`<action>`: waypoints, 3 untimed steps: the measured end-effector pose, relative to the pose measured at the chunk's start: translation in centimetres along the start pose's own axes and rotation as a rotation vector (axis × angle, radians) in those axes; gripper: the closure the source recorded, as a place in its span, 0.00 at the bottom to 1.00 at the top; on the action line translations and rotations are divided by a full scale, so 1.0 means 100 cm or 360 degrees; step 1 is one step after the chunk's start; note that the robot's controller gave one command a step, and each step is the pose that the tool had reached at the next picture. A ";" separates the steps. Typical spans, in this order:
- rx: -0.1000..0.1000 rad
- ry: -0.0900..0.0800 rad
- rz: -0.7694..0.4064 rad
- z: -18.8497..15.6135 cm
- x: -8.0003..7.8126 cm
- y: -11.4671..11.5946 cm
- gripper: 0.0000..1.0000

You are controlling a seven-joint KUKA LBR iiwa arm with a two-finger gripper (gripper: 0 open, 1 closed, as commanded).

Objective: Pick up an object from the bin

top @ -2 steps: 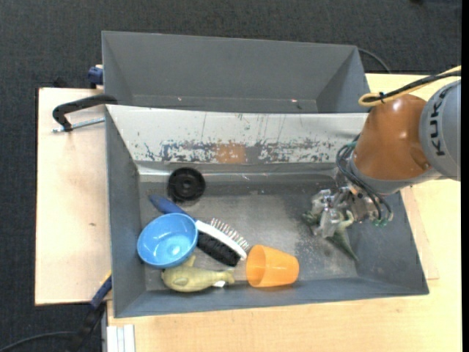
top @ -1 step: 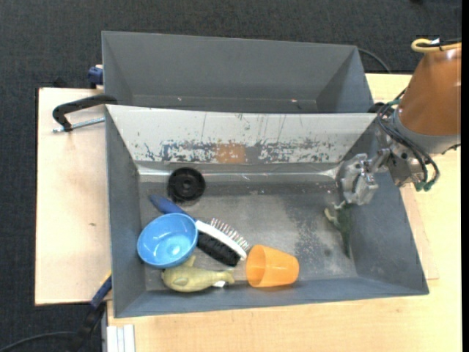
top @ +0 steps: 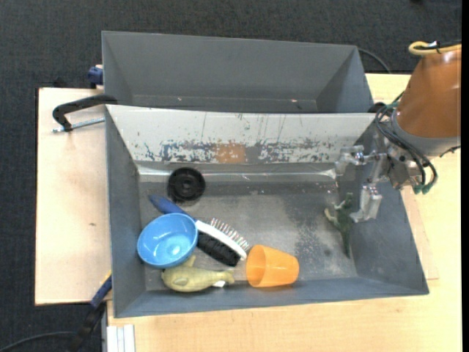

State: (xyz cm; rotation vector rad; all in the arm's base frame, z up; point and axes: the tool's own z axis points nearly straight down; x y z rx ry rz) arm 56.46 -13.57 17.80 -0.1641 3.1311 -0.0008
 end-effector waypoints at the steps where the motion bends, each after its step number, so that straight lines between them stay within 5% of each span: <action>1: -0.0003 0.0009 -0.0246 0.037 -0.001 -0.016 0.00; 2: 0.0000 -0.0009 -0.0966 0.095 0.029 -0.012 0.00; 3: -0.0024 -0.0010 -0.1586 0.097 -0.015 -0.009 0.00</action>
Offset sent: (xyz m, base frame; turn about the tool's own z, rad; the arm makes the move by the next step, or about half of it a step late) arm 0.0023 -0.0162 -0.0368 -0.1569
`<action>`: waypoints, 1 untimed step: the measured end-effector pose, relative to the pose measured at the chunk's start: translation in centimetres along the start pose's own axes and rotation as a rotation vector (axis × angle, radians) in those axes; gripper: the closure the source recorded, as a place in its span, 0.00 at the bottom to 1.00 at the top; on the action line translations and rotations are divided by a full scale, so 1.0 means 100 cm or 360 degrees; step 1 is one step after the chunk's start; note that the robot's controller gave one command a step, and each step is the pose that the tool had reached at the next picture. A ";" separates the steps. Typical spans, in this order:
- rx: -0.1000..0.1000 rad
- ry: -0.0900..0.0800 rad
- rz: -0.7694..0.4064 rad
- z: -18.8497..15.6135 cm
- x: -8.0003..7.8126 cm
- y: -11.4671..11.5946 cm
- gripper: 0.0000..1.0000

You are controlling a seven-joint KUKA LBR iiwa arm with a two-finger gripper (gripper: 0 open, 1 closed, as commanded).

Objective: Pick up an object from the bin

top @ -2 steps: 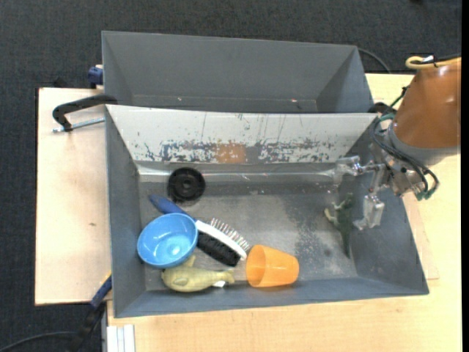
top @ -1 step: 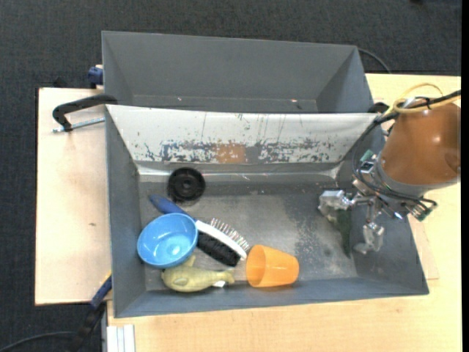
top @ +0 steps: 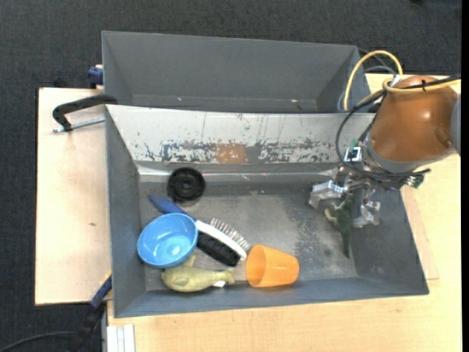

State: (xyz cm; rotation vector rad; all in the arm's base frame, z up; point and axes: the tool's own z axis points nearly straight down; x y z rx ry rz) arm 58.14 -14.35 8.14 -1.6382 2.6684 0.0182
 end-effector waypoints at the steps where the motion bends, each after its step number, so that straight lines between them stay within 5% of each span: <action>1: 0.0005 -0.0001 -0.0805 0.004 0.009 0.016 0.00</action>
Offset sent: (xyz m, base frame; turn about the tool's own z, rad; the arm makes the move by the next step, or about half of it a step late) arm -0.0220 -0.0111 -0.0077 -0.5062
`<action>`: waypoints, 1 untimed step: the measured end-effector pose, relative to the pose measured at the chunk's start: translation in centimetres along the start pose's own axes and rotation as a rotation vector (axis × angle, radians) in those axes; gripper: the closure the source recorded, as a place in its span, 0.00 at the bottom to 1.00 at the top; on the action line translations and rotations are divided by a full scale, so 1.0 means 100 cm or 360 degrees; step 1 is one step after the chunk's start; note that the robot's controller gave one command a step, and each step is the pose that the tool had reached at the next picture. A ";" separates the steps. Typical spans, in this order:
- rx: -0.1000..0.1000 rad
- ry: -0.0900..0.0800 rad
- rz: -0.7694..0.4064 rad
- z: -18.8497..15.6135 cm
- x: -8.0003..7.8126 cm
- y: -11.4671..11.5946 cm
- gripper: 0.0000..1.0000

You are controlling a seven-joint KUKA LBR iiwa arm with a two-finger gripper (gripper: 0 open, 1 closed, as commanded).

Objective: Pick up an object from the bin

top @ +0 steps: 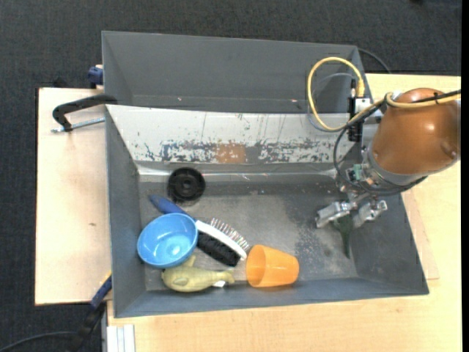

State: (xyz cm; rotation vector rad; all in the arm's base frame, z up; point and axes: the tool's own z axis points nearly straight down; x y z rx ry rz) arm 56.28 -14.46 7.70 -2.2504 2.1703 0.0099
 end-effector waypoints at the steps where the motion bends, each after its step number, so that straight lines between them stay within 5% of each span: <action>1: -0.0002 0.0007 0.0003 0.001 0.003 0.001 1.00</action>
Offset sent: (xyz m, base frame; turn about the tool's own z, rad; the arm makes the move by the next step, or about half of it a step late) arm 0.0000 0.0000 0.0000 0.0000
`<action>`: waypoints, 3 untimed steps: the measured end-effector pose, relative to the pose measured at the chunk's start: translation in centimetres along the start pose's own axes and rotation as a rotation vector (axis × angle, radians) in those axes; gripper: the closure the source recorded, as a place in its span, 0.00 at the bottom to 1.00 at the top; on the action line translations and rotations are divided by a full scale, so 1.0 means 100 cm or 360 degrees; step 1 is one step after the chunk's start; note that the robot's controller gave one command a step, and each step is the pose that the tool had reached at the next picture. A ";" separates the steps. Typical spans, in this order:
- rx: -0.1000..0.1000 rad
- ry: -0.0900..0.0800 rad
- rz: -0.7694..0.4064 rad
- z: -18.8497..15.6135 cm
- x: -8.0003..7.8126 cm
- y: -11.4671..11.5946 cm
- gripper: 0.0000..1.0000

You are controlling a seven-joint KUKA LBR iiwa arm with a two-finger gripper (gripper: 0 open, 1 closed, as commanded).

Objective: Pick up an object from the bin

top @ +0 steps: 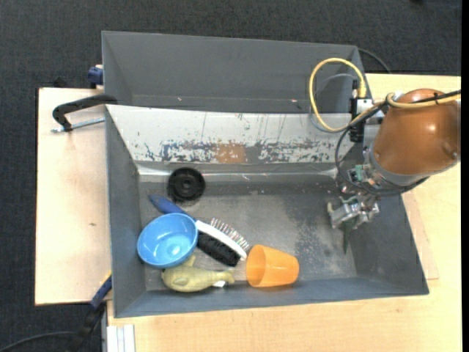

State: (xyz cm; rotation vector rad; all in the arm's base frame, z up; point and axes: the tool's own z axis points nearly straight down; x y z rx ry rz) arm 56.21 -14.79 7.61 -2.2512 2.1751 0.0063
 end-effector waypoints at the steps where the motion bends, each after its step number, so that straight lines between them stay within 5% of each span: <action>1: -0.0002 -0.0010 0.0001 0.001 -0.003 0.000 0.00; 2: -0.0001 0.0000 0.0000 0.000 0.000 0.000 1.00; 3: 0.0010 0.0018 -0.0077 -0.142 -0.026 0.021 1.00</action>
Offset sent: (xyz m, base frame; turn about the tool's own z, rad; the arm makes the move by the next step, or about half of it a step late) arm 0.0000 0.0000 0.0000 0.0000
